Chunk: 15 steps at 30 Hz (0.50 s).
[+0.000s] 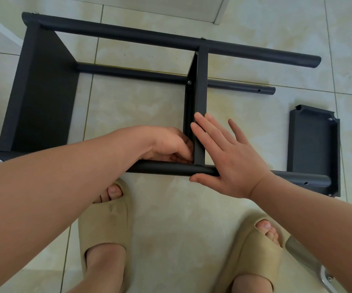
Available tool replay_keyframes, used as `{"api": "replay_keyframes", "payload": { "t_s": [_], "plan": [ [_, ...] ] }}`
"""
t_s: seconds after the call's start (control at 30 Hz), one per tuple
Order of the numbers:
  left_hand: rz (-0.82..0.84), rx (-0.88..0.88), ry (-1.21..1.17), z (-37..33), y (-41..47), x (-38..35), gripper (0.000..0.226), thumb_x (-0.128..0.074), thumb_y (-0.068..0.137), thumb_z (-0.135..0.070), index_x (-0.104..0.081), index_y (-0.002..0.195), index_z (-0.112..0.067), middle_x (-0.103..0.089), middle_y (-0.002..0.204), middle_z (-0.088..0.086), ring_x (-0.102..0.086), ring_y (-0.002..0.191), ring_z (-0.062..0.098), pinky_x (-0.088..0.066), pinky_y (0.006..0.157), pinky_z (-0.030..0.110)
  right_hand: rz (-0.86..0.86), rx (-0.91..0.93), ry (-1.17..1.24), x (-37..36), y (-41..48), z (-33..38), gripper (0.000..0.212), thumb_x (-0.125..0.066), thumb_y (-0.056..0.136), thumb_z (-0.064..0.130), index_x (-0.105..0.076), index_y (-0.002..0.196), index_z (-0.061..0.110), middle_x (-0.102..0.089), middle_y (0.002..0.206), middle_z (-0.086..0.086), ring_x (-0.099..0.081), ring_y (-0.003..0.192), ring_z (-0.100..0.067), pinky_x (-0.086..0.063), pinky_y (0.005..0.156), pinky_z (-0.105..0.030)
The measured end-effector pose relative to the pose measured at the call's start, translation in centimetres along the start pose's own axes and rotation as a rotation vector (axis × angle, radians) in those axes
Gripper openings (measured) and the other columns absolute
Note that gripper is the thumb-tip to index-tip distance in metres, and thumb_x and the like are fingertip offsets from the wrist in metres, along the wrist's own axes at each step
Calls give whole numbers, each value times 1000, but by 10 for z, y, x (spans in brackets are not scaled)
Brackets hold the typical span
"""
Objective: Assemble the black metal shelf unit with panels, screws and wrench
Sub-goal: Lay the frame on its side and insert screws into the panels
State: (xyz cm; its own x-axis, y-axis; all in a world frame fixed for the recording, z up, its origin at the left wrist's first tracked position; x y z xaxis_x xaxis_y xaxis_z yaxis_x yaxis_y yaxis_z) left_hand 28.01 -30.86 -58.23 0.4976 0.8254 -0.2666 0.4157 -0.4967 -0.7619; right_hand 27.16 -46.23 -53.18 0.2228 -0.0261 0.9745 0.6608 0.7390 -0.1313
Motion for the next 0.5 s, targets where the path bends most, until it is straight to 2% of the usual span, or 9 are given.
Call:
{"api": "replay_keyframes", "payload": {
  "t_s": [0.1, 0.2, 0.37, 0.5],
  "plan": [
    [11, -7, -10, 2, 0, 1, 16, -56, 89, 10, -64, 92, -3, -66, 80, 14, -67, 74, 24, -54, 77, 35, 4, 2, -1, 0, 0, 0, 99, -34, 90, 79, -20, 161, 11, -9, 170, -3, -8, 157, -22, -20, 120, -62],
    [23, -10, -23, 2, -1, 1, 15, -55, 90, 10, -62, 97, -2, -65, 78, 12, -67, 70, 21, -55, 69, 30, 10, 0, -4, 0, 0, 0, 99, -33, 90, 79, -19, 161, 11, -8, 170, -3, -7, 157, -22, -20, 120, -62],
    [29, 30, 13, 1, -6, -4, 16, -55, 91, 2, -62, 81, -7, -66, 68, 8, -64, 63, 18, -51, 62, 26, 12, -1, 0, 0, 0, 0, 99, -32, 91, 79, -18, 161, 12, -7, 170, -3, -6, 157, -21, -19, 121, -61],
    [-31, 31, 58, -4, -7, -2, 12, -59, 90, 3, -65, 83, -5, -66, 63, 5, -64, 60, 16, -51, 62, 27, 7, -3, 1, 0, 1, 0, 99, -32, 90, 79, -20, 161, 12, -8, 170, -3, -7, 157, -21, -20, 120, -62]
  ]
}}
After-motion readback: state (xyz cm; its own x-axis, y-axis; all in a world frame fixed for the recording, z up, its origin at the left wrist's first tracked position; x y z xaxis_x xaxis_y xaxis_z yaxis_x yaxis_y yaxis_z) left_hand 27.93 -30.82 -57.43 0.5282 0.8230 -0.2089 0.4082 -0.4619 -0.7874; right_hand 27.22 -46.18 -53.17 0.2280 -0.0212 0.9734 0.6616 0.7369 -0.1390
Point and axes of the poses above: each hand's wrist, its own y-axis towards the middle knuckle, its own x-axis out of the back of the hand, z = x × y, the point moved 4 cm from there along y, towards the middle knuckle
